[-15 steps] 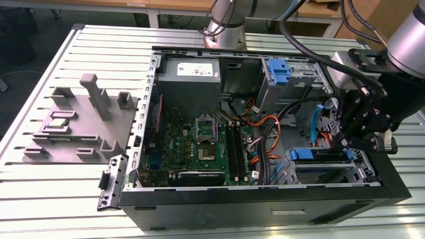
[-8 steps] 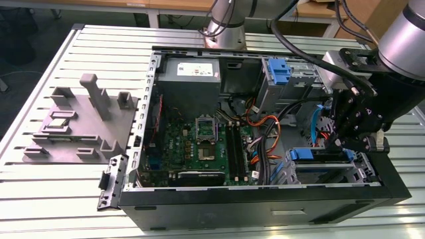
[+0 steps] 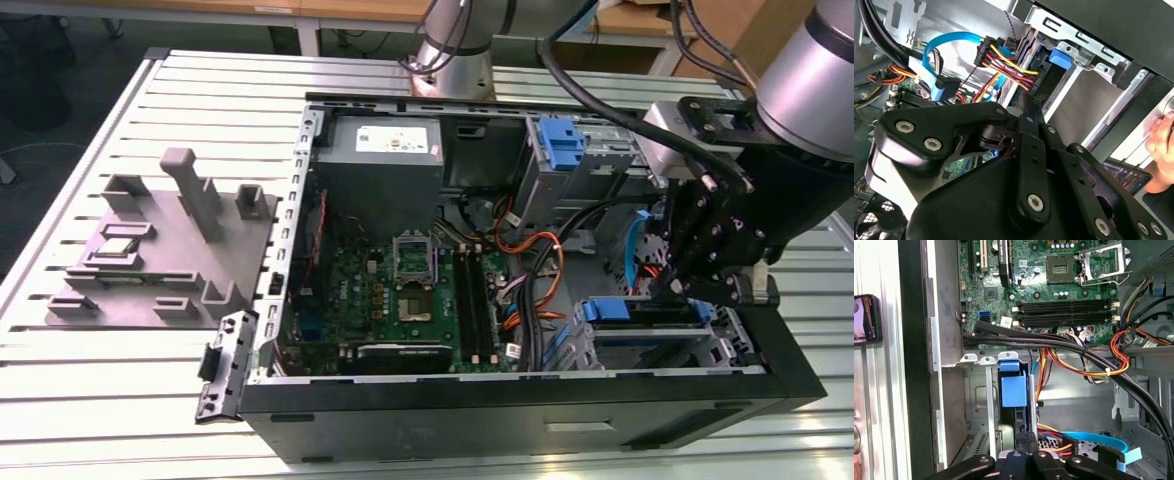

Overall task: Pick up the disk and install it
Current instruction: 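Insert the second disk wire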

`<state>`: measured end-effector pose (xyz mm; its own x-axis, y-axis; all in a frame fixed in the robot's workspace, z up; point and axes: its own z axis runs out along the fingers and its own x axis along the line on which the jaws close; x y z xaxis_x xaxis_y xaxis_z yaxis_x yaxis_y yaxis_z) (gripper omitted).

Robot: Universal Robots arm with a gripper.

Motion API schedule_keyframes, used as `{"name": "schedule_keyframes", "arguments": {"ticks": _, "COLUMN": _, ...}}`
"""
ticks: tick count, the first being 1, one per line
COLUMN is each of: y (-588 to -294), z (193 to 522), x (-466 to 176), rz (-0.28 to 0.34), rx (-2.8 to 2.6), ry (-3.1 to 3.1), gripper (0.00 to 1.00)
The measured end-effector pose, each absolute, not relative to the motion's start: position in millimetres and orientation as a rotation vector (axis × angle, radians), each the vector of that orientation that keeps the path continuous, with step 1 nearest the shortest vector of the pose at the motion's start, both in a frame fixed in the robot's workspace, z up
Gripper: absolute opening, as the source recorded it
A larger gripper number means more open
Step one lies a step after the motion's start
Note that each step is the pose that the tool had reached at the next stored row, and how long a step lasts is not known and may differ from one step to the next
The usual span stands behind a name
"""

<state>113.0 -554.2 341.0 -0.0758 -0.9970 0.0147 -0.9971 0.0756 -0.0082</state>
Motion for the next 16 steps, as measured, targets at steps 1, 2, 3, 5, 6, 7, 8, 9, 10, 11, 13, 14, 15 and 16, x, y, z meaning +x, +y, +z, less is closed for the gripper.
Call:
{"name": "schedule_keyframes", "arguments": {"ticks": 1, "y": -554.2, "z": 341.1, "x": 113.0, "rz": 0.025, "rx": 2.132, "ry": -2.300, "gripper": 0.10}}
{"name": "schedule_keyframes", "arguments": {"ticks": 2, "y": -554.1, "z": 341.6, "x": 113.0, "rz": 0.025, "rx": 2.132, "ry": -2.300, "gripper": 0.10}}
{"name": "schedule_keyframes", "arguments": {"ticks": 3, "y": -554.1, "z": 342.9, "x": 113.0, "rz": 0.025, "rx": 2.132, "ry": -2.300, "gripper": 0.10}}
{"name": "schedule_keyframes", "arguments": {"ticks": 5, "y": -552.8, "z": 346.2, "x": 112.9, "rz": 0.025, "rx": 2.132, "ry": -2.300, "gripper": 0.10}}
{"name": "schedule_keyframes", "arguments": {"ticks": 6, "y": -551.9, "z": 348.2, "x": 112.9, "rz": 0.025, "rx": 2.132, "ry": -2.300, "gripper": 0.10}}
{"name": "schedule_keyframes", "arguments": {"ticks": 7, "y": -550.8, "z": 350.7, "x": 112.9, "rz": 0.025, "rx": 2.132, "ry": -2.300, "gripper": 0.10}}
{"name": "schedule_keyframes", "arguments": {"ticks": 8, "y": -549.9, "z": 353.4, "x": 112.9, "rz": 0.025, "rx": 2.132, "ry": -2.300, "gripper": 0.10}}
{"name": "schedule_keyframes", "arguments": {"ticks": 9, "y": -549.1, "z": 356.0, "x": 112.9, "rz": 0.025, "rx": 2.132, "ry": -2.300, "gripper": 0.10}}
{"name": "schedule_keyframes", "arguments": {"ticks": 10, "y": -547.9, "z": 358.8, "x": 112.9, "rz": 0.025, "rx": 2.132, "ry": -2.300, "gripper": 0.10}}
{"name": "schedule_keyframes", "arguments": {"ticks": 11, "y": -546.4, "z": 360.9, "x": 112.9, "rz": 0.025, "rx": 2.132, "ry": -2.300, "gripper": 0.10}}
{"name": "schedule_keyframes", "arguments": {"ticks": 13, "y": -543.8, "z": 364.4, "x": 112.9, "rz": 0.025, "rx": 2.132, "ry": -2.300, "gripper": 0.10}}
{"name": "schedule_keyframes", "arguments": {"ticks": 14, "y": -542.6, "z": 364.8, "x": 112.9, "rz": 0.026, "rx": 2.132, "ry": -2.299, "gripper": 0.10}}
{"name": "schedule_keyframes", "arguments": {"ticks": 15, "y": -540.5, "z": 365.0, "x": 112.9, "rz": 0.029, "rx": 2.131, "ry": -2.298, "gripper": 0.10}}
{"name": "schedule_keyframes", "arguments": {"ticks": 16, "y": -538.0, "z": 365.1, "x": 112.9, "rz": 0.031, "rx": 2.130, "ry": -2.297, "gripper": 0.10}}
